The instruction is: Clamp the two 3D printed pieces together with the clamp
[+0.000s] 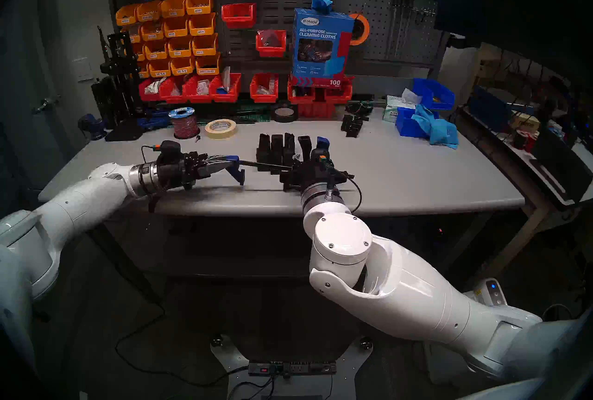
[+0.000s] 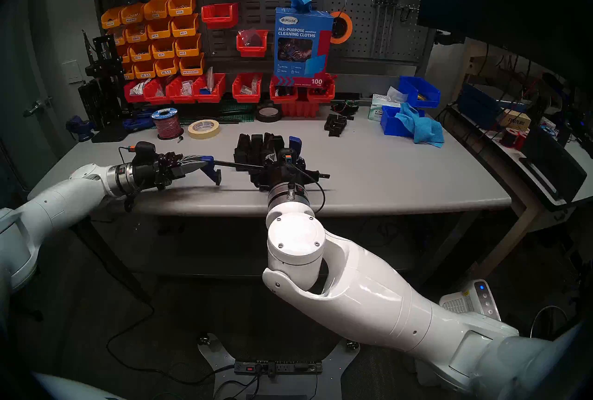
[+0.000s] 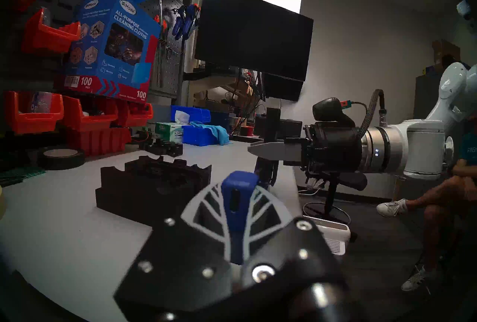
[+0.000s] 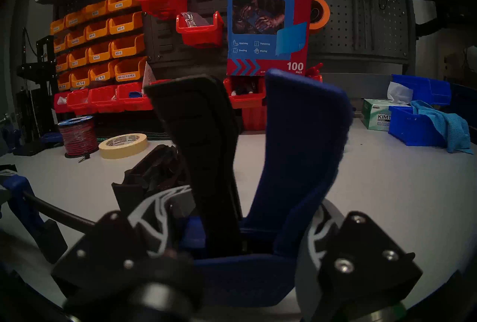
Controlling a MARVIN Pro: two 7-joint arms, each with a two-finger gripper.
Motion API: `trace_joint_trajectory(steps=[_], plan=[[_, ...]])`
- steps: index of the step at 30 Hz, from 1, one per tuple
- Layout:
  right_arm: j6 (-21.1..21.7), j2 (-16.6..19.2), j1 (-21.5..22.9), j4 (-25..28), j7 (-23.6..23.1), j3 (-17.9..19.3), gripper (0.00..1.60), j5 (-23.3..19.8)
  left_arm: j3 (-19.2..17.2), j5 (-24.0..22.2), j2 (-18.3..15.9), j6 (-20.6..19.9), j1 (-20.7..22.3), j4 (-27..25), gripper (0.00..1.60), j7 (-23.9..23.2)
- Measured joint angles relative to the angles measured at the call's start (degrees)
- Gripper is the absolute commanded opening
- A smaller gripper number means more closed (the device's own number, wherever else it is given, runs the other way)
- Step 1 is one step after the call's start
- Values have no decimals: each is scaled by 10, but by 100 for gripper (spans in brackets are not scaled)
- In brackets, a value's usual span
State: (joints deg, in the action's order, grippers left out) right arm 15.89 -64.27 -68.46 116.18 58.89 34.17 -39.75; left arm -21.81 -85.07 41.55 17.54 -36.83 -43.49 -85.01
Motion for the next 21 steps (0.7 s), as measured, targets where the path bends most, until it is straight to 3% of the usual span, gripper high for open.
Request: trace_joint_trajectory(steps=[21], plan=[[18, 33, 0, 24, -1, 9, 0, -17, 4, 1, 3, 0, 0, -4, 0, 0]])
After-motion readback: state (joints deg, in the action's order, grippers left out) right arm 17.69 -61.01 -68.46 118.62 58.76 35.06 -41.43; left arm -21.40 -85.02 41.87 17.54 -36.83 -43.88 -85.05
